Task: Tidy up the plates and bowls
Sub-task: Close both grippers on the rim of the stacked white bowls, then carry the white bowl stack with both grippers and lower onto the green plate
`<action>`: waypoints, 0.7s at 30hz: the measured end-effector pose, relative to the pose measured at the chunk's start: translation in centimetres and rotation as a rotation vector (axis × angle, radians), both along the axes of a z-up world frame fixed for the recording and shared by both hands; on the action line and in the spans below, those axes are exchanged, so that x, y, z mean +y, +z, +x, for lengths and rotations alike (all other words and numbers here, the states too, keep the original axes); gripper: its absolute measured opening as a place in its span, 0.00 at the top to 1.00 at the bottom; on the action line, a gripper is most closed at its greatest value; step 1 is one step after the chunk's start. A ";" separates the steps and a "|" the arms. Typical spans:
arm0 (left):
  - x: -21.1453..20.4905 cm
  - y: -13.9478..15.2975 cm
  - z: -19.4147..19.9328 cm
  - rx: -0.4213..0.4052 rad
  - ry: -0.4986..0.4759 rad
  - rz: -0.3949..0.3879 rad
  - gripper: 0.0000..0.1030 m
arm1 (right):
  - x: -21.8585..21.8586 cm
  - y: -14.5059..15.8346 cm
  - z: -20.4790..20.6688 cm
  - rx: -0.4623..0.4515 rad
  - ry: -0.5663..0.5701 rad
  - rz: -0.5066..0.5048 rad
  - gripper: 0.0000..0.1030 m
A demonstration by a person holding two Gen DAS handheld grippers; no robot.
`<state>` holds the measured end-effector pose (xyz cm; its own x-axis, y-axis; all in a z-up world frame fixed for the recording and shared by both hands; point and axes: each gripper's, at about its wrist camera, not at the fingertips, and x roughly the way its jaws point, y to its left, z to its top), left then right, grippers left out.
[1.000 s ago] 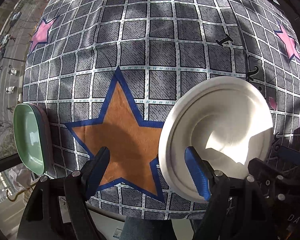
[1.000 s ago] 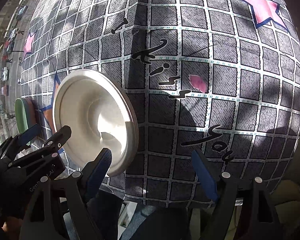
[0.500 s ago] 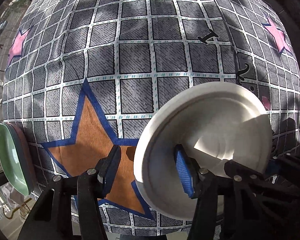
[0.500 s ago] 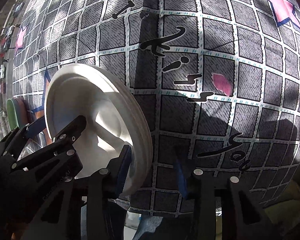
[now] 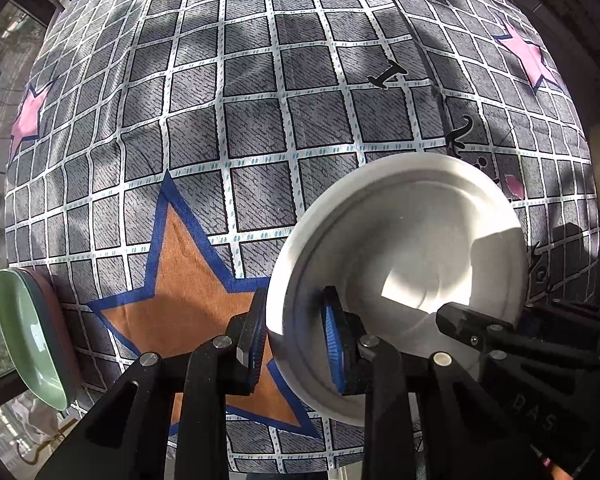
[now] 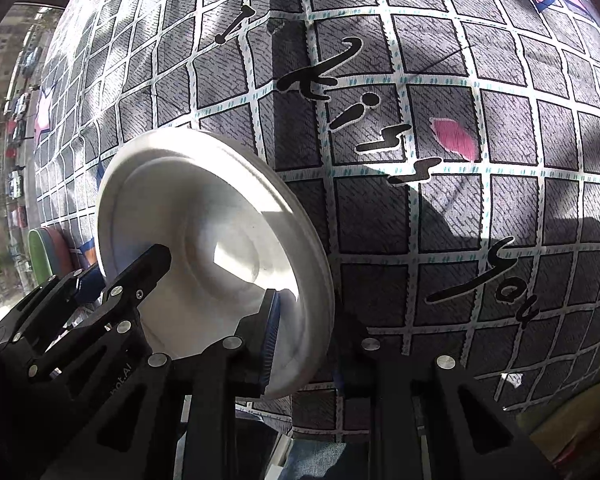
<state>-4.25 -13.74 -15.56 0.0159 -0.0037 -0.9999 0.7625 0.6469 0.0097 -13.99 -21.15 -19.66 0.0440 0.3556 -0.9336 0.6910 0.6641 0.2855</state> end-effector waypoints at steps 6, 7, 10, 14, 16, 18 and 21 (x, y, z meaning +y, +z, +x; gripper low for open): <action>0.4 0.3 -0.9 0.013 0.030 -0.001 0.74 | 0.7 0.7 -0.7 -0.004 0.023 -0.012 0.79; 0.7 0.5 -1.1 0.019 0.037 -0.002 0.74 | 1.0 0.8 -0.8 -0.005 0.024 -0.004 0.79; 1.6 0.8 -1.7 0.013 0.039 0.003 0.74 | 2.1 1.1 -0.6 -0.003 0.048 -0.014 0.79; 2.9 0.7 -2.3 0.017 0.053 0.014 0.74 | 4.0 1.0 -0.7 0.006 0.074 -0.022 0.79; 3.5 0.8 -2.6 0.013 0.052 0.021 0.74 | 4.7 0.8 -0.8 0.006 0.078 -0.015 0.79; 4.0 0.7 -2.9 0.008 0.051 0.025 0.74 | 5.5 0.6 -0.7 0.008 0.083 -0.012 0.79; 5.3 0.6 -3.4 0.009 0.059 0.027 0.74 | 6.5 0.4 -0.7 0.009 0.090 -0.011 0.79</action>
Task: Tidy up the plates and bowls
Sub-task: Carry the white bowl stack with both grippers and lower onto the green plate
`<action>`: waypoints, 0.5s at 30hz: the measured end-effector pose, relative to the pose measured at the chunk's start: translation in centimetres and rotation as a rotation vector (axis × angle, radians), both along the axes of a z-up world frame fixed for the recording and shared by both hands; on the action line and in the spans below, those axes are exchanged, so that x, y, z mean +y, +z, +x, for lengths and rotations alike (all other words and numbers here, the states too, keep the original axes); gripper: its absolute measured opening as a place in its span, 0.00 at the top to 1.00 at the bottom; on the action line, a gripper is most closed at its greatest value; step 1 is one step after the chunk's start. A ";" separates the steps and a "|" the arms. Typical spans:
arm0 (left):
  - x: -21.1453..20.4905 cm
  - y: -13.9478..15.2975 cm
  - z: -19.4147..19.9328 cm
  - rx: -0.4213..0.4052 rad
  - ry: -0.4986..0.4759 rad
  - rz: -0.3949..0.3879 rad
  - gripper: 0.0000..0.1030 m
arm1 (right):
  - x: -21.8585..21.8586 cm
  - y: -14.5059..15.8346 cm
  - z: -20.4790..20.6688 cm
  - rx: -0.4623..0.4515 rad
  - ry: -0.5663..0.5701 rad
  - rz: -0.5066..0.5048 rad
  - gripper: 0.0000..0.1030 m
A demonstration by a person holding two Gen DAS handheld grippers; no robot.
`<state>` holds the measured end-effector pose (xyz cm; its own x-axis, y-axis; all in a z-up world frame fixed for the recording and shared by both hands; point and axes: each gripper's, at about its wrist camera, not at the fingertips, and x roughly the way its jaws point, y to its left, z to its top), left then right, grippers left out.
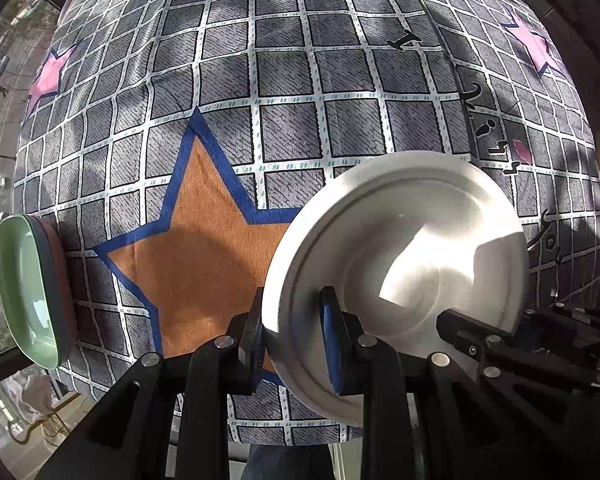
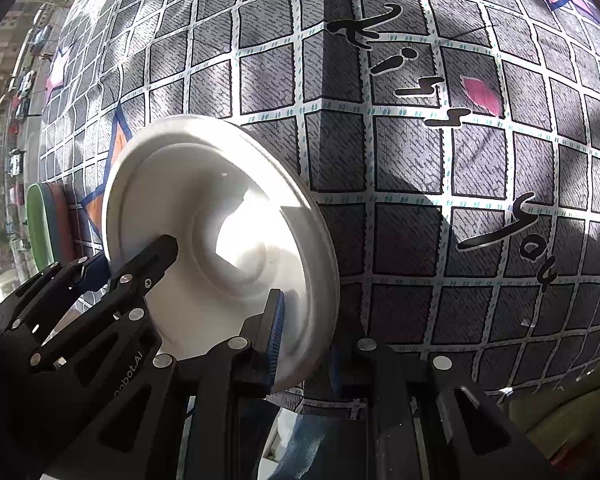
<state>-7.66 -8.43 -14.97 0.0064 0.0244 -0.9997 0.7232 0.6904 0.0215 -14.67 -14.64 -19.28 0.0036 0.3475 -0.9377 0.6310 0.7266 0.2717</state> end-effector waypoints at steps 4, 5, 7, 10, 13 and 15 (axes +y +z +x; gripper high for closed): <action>2.2 0.1 -0.3 -0.003 0.006 0.004 0.74 | 1.5 -0.4 0.2 -0.001 0.008 0.005 0.79; 2.8 0.1 -0.2 -0.003 0.008 0.006 0.74 | 1.9 -0.5 0.5 -0.001 0.009 0.008 0.79; 4.1 0.3 -0.3 -0.004 0.015 0.007 0.74 | 2.9 -0.7 1.0 -0.001 0.013 0.011 0.79; 6.6 0.6 0.6 -0.006 0.031 0.009 0.74 | 5.0 -1.1 1.9 -0.002 0.023 0.015 0.79; 8.2 1.1 1.4 -0.013 0.052 0.007 0.74 | 6.7 -1.2 3.3 -0.009 0.030 0.017 0.79; 9.7 1.7 2.2 -0.023 0.067 0.003 0.74 | 7.6 -0.8 4.0 -0.020 0.038 0.019 0.79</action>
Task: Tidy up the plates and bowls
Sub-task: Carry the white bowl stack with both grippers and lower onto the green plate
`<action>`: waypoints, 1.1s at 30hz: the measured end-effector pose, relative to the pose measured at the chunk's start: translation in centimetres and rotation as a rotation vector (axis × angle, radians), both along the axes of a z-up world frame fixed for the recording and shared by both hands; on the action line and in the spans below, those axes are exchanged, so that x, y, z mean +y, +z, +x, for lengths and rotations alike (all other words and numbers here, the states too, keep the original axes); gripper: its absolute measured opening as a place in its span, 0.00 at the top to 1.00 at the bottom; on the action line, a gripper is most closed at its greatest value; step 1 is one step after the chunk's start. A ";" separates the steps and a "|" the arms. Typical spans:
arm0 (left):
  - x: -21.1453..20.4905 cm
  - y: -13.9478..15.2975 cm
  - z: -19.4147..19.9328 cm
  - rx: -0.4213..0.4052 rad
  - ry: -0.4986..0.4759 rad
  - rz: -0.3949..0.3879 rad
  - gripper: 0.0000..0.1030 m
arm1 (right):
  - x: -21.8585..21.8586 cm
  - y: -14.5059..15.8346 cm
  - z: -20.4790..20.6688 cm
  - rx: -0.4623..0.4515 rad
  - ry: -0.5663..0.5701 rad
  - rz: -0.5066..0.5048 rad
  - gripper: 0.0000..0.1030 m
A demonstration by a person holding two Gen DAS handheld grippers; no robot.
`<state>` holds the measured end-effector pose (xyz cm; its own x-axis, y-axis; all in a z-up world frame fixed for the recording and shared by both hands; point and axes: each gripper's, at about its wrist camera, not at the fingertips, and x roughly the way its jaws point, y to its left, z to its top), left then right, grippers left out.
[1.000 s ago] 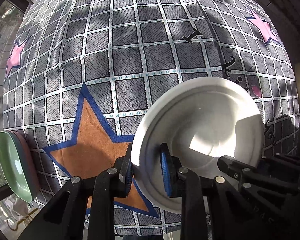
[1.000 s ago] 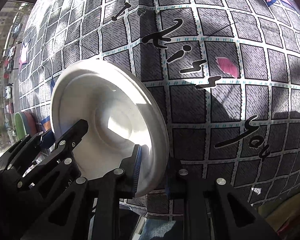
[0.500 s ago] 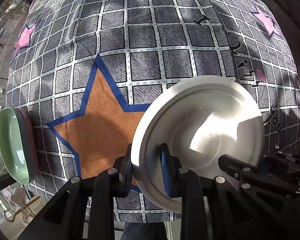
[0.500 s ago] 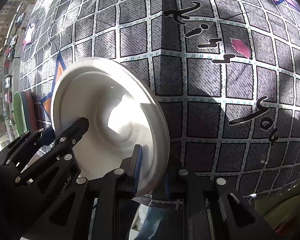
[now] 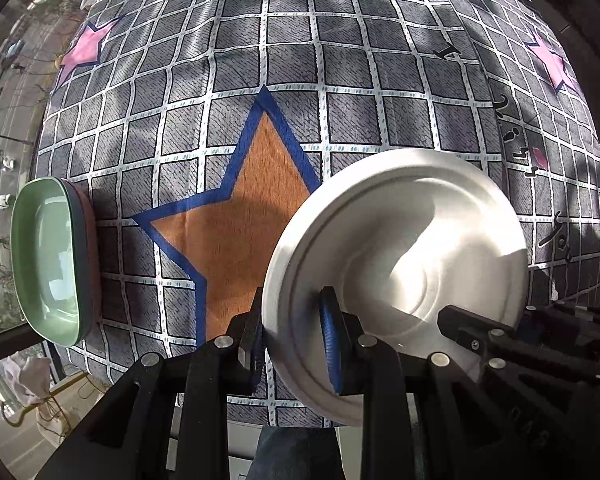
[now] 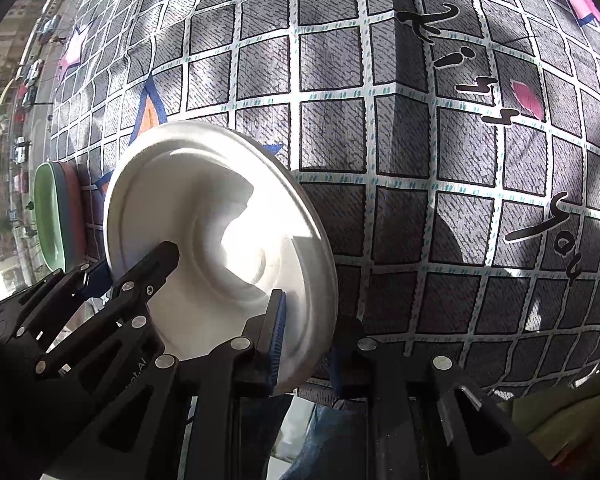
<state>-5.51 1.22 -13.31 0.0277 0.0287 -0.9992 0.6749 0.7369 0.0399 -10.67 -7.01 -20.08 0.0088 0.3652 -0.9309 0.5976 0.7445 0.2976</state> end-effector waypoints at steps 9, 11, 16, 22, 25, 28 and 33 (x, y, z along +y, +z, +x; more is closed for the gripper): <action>5.2 2.7 3.4 -0.043 0.075 -0.021 0.73 | 4.3 1.9 4.4 -0.055 0.048 -0.007 0.79; 6.1 3.7 3.9 -0.052 0.092 -0.026 0.73 | 5.5 2.5 5.6 -0.071 0.059 -0.008 0.79; 8.3 5.1 6.0 -0.079 0.129 -0.031 0.73 | 8.8 3.9 8.3 -0.104 0.091 -0.006 0.79; 7.5 6.0 7.4 -0.117 0.175 -0.018 0.73 | 12.9 4.5 11.8 -0.138 0.132 -0.002 0.79; 8.3 6.1 8.1 -0.131 0.198 -0.007 0.73 | 13.6 3.7 14.2 -0.149 0.158 0.006 0.79; 9.6 6.1 9.0 -0.136 0.227 0.000 0.73 | 15.6 3.4 16.4 -0.160 0.182 0.012 0.79; 11.2 6.2 10.1 -0.148 0.246 0.016 0.72 | 14.9 2.0 18.0 -0.166 0.209 0.031 0.79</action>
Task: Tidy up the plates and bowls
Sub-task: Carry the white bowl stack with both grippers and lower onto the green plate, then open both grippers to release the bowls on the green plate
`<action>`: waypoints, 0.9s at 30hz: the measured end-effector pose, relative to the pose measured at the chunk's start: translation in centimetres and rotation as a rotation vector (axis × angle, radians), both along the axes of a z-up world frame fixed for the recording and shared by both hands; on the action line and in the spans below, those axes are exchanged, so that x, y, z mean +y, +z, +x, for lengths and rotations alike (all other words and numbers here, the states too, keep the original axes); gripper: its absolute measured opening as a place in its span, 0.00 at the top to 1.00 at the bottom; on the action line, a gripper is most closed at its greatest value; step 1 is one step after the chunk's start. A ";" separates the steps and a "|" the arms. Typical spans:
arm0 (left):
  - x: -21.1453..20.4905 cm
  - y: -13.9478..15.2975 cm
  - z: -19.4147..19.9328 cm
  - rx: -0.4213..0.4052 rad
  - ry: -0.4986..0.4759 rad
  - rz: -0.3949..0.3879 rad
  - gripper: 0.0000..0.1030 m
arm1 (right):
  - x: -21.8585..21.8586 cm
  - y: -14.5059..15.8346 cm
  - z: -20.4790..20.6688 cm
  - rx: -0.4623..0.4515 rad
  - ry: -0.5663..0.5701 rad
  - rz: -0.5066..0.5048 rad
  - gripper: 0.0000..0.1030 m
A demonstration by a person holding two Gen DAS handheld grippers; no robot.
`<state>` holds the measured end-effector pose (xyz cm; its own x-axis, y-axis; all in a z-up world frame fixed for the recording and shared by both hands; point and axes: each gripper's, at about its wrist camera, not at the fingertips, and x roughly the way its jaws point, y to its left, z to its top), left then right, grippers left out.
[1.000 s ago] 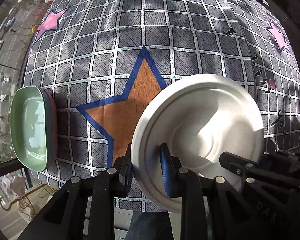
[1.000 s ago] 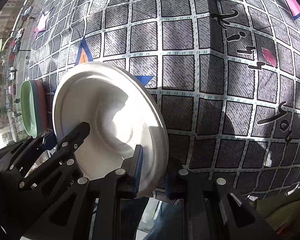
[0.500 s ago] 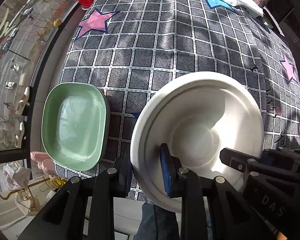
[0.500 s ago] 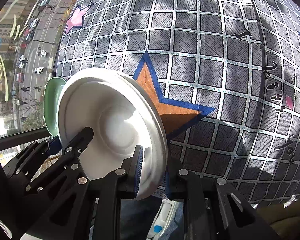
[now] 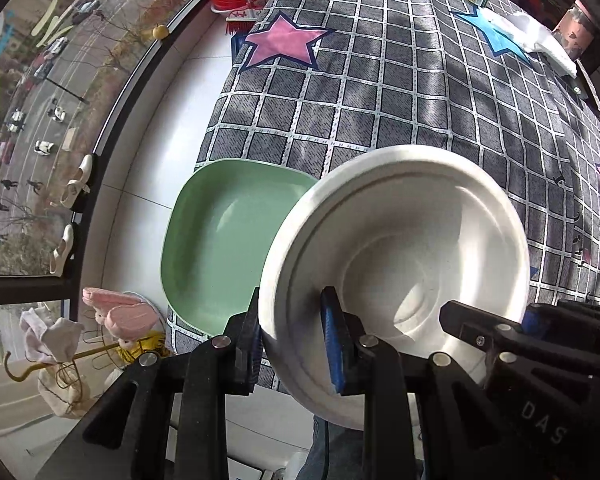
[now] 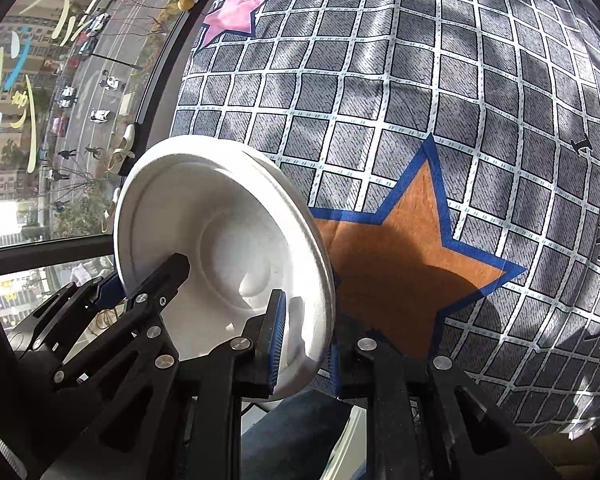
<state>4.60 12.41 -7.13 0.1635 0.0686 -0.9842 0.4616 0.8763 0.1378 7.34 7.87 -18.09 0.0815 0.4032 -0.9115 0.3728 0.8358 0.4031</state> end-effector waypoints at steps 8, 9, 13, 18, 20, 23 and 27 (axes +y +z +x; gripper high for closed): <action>2.5 -0.2 2.3 -0.007 0.052 -0.005 0.72 | 2.6 -0.5 1.9 0.004 0.051 -0.008 0.79; 2.8 -0.3 2.5 -0.006 0.060 -0.004 0.72 | 2.9 -0.7 2.2 0.007 0.055 -0.009 0.79; 4.1 -0.6 3.5 -0.007 0.084 -0.008 0.72 | 4.4 -1.3 3.4 0.015 0.069 -0.011 0.79; 5.1 -2.2 4.3 0.027 0.104 -0.012 0.72 | 6.3 -2.7 5.2 0.030 0.086 -0.023 0.79; 5.5 -2.8 4.4 0.040 0.115 -0.019 0.72 | 6.8 -3.3 5.7 0.039 0.092 -0.030 0.79; 5.9 -3.2 4.7 0.046 0.121 -0.022 0.72 | 7.4 -4.0 6.3 0.048 0.095 -0.035 0.79; 6.5 -2.6 5.3 0.027 0.124 -0.024 0.72 | 8.2 -3.7 7.2 0.039 0.098 -0.037 0.79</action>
